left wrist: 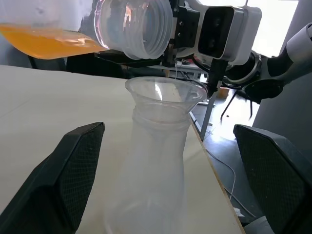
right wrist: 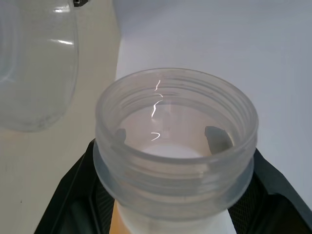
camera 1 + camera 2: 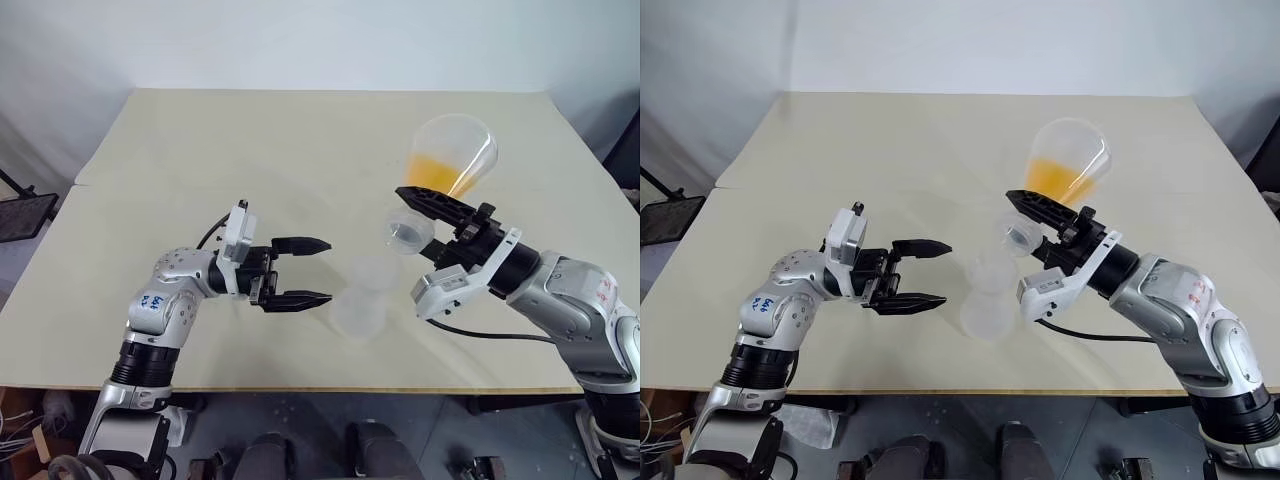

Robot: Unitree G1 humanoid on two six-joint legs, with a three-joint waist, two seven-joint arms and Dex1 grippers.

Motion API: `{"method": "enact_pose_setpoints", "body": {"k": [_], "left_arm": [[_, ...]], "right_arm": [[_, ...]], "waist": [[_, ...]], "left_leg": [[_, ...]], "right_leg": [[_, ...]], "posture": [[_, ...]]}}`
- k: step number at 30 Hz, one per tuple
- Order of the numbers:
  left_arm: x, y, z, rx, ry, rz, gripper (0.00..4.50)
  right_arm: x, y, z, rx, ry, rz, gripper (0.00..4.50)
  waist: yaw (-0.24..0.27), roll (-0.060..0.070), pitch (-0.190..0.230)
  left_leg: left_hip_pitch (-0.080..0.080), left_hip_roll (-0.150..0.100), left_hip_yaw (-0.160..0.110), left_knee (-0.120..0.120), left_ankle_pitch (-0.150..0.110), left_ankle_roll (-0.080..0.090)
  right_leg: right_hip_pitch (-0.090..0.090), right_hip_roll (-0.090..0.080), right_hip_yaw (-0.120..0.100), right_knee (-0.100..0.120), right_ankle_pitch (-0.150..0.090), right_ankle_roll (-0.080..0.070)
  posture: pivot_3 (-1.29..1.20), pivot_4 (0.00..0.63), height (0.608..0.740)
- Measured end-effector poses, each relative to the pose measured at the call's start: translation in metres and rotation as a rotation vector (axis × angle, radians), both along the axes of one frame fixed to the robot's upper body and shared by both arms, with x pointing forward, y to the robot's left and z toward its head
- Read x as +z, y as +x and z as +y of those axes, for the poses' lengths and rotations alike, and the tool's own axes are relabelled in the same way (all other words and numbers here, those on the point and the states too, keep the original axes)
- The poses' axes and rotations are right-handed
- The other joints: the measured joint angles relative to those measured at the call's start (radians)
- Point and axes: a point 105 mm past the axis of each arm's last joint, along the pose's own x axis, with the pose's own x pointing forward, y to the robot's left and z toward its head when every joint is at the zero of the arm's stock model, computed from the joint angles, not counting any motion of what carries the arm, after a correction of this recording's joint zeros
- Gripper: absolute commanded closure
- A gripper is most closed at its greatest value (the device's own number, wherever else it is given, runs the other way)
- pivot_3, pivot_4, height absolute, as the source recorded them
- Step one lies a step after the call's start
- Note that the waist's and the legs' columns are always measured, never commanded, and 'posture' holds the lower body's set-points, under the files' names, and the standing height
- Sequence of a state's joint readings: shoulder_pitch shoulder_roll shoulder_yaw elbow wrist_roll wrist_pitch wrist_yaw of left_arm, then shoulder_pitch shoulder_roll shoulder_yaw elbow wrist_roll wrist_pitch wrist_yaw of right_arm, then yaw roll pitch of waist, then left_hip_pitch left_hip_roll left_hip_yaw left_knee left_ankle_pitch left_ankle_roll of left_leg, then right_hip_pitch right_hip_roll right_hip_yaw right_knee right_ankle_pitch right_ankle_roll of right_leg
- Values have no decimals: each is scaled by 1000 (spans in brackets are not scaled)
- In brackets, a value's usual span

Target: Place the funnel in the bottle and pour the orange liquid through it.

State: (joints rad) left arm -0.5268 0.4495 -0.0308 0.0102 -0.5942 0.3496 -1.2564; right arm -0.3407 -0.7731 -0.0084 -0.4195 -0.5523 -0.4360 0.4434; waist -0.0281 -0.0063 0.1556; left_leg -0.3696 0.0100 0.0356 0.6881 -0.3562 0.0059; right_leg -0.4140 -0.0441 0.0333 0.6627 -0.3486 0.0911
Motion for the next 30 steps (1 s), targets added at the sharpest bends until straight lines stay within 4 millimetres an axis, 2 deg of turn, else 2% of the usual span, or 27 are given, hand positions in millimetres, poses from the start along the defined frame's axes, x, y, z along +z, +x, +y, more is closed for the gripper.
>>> {"method": "enact_pose_setpoints", "body": {"k": [30], "left_arm": [[0,0,-1,2,-4,1,0]], "right_arm": [[1,4,-2,-7,-5,-67,2032]], "waist": [[0,0,0]], "left_leg": [[0,0,0,0,0,0]], "right_leg": [[0,0,0,0,0,0]], "posture": [[0,150,740]]}}
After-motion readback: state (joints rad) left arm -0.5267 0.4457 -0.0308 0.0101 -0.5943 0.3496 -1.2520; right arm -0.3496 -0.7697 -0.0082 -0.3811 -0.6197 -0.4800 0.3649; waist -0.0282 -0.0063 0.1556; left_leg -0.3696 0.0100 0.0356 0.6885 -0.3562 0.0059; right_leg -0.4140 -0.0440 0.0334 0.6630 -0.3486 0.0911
